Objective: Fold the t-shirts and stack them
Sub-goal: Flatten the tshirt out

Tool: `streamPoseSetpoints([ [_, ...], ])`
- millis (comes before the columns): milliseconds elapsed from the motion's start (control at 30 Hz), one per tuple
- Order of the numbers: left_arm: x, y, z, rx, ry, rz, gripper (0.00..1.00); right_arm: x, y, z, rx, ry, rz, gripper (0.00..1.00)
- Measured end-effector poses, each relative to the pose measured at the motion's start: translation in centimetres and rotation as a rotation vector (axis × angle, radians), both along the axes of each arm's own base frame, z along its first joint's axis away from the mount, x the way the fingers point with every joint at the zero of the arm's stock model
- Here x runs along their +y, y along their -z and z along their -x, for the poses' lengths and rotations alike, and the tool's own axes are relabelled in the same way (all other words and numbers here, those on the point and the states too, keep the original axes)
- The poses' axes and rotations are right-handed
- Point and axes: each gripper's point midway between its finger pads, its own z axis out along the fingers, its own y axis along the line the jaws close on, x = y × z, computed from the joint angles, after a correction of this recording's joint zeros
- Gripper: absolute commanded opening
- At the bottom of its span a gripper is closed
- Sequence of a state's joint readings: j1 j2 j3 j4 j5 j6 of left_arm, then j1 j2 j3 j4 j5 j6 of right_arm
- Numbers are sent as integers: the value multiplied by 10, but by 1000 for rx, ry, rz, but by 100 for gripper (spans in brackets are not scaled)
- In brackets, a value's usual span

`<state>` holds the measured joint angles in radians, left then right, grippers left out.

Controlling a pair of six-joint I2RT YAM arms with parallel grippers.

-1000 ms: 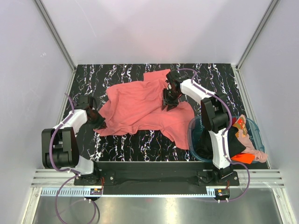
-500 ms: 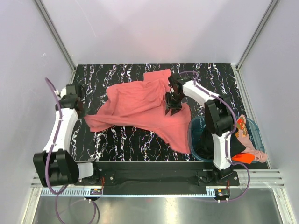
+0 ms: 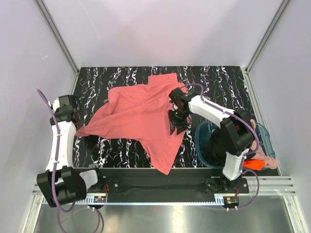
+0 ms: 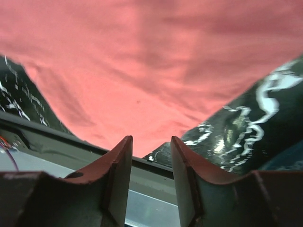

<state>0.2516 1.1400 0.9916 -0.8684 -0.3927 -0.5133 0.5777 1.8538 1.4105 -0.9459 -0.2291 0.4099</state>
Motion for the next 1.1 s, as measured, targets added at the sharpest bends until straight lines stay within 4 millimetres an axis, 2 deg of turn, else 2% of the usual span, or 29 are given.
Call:
streamPoseSetpoints([
  [100, -10, 11, -3, -7, 41, 49, 0, 19, 2, 21, 0, -68, -13, 55],
  [200, -19, 16, -9, -29, 79, 95, 0, 28, 9, 68, 29, -172, -10, 58],
  [233, -22, 16, -11, -35, 91, 108, 0, 27, 13, 88, 42, -209, 0, 58],
  [333, -29, 15, -19, -61, 124, 127, 0, 14, 23, 131, 80, -250, 28, 53],
  [367, -30, 14, -20, -64, 132, 129, 0, 5, 27, 139, 94, -232, 43, 52],
  [433, -34, 14, -23, -71, 148, 134, 0, 1, 31, 139, 100, -201, 58, 51],
  [567, -41, 16, -26, -72, 176, 151, 0, 13, 41, 116, 60, -164, 76, 49],
  [667, -45, 17, -27, -70, 189, 163, 0, 30, 51, 90, 16, -148, 81, 44],
  [733, -47, 17, -28, -72, 197, 169, 0, 34, 59, 73, -5, -123, 93, 41],
  [800, -50, 18, -29, -76, 206, 179, 0, 32, 61, 64, 7, -87, 108, 40],
  [900, -56, 25, -26, -65, 222, 201, 0, 22, 62, 38, -9, -25, 138, 40],
  [967, -59, 30, -23, -51, 232, 217, 0, 14, 62, 15, -24, 20, 160, 40],
  [1100, -64, 34, -23, -34, 247, 238, 0, -3, 61, -45, -70, 82, 196, 45],
])
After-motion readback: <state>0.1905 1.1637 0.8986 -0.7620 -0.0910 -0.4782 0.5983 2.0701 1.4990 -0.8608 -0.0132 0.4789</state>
